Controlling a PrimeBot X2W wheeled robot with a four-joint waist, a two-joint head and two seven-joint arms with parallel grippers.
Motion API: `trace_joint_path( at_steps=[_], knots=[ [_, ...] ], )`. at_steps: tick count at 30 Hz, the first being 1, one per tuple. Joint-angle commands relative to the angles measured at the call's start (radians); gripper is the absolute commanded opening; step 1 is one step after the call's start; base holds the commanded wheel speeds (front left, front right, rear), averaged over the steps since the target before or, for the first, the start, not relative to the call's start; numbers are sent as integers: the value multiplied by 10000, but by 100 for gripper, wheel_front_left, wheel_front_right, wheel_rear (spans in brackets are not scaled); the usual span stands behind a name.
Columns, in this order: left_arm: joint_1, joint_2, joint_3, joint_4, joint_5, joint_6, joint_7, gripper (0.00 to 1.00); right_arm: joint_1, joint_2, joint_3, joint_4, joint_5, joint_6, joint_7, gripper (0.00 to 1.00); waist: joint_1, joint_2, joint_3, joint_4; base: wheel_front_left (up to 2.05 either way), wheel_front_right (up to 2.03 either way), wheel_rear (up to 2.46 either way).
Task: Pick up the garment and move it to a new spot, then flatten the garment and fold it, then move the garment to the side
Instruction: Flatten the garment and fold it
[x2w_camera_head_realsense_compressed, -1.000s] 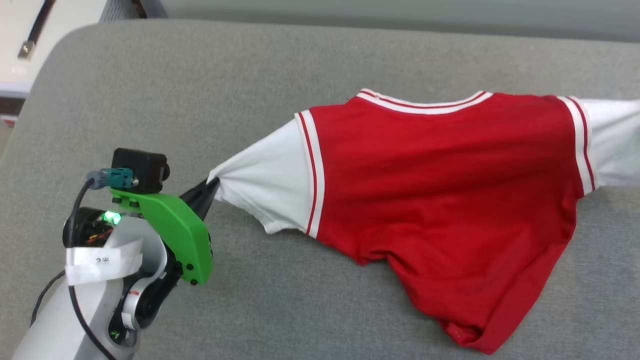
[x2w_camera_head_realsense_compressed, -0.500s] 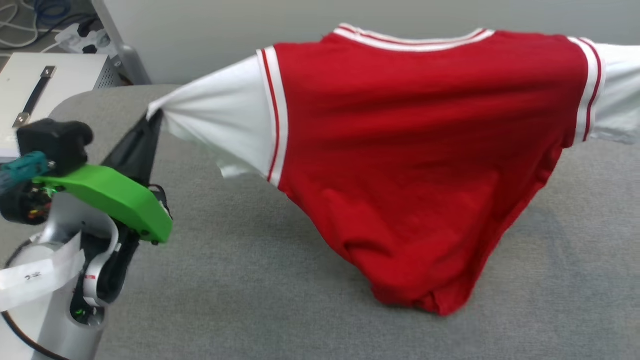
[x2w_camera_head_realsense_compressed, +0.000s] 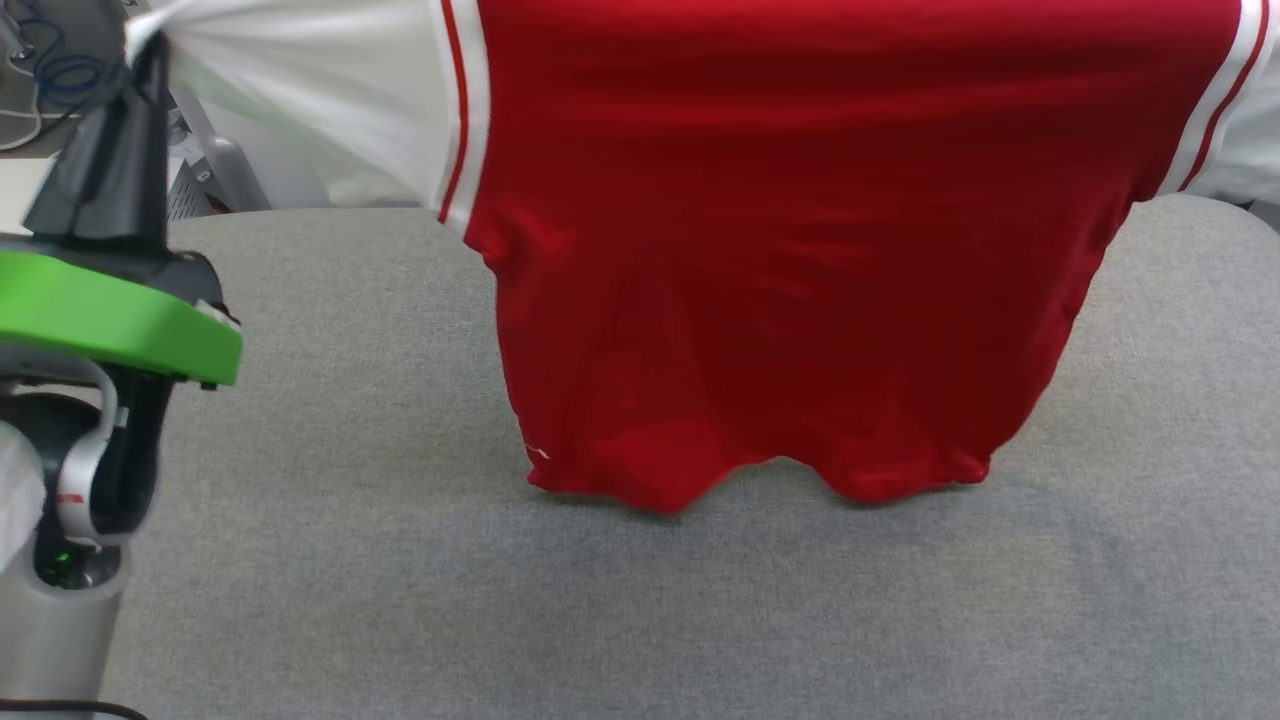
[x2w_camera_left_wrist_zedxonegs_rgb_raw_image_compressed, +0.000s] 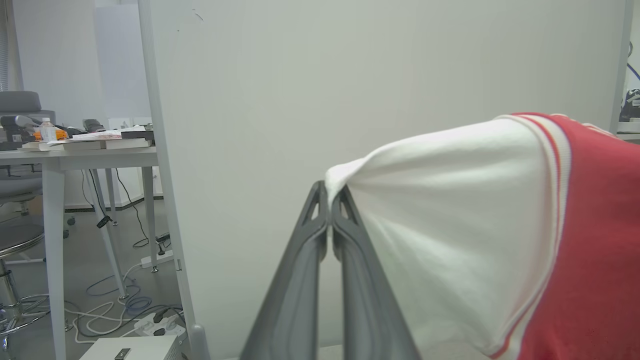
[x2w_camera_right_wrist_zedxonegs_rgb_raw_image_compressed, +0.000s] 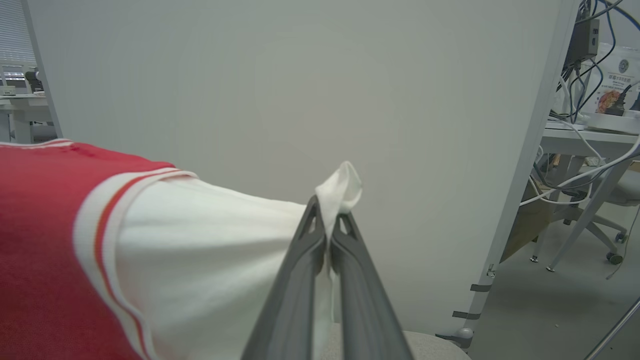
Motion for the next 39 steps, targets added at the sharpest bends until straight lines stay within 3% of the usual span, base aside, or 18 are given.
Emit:
trace_joint_path(
  at_steps=[1, 13, 23, 30, 39],
  knots=[
    [-264, 168, 179, -44, 95, 109, -70, 0, -129, 40, -99, -119, 19, -17, 29, 0, 0, -1, 61, -39, 0, 0, 0],
    [-1880, 961, 380, 472, -194, -556, 425, 0, -1591, 11, 4, 214, -436, -17, -481, 0, 0, -1, 1432, -78, 0, 0, 0],
    [-5272, 1477, 173, 1942, -275, -1573, 594, 0, -4950, -14, 489, 1732, -1098, -17, -1225, 0, 0, -1, 3948, -34, 0, 0, 0],
    [-8084, 1307, -353, 3746, 131, -2151, 140, 0, -7493, 233, 1055, 3477, -1907, -17, -1927, 0, 0, -1, 5422, -54, 0, 0, 0],
    [-11275, 827, -659, 6279, 558, -2469, -1287, 0, -10323, 806, 1463, 5799, -2860, -17, -2967, 0, 0, -1, 6789, -135, 0, 0, 0]
  ],
)
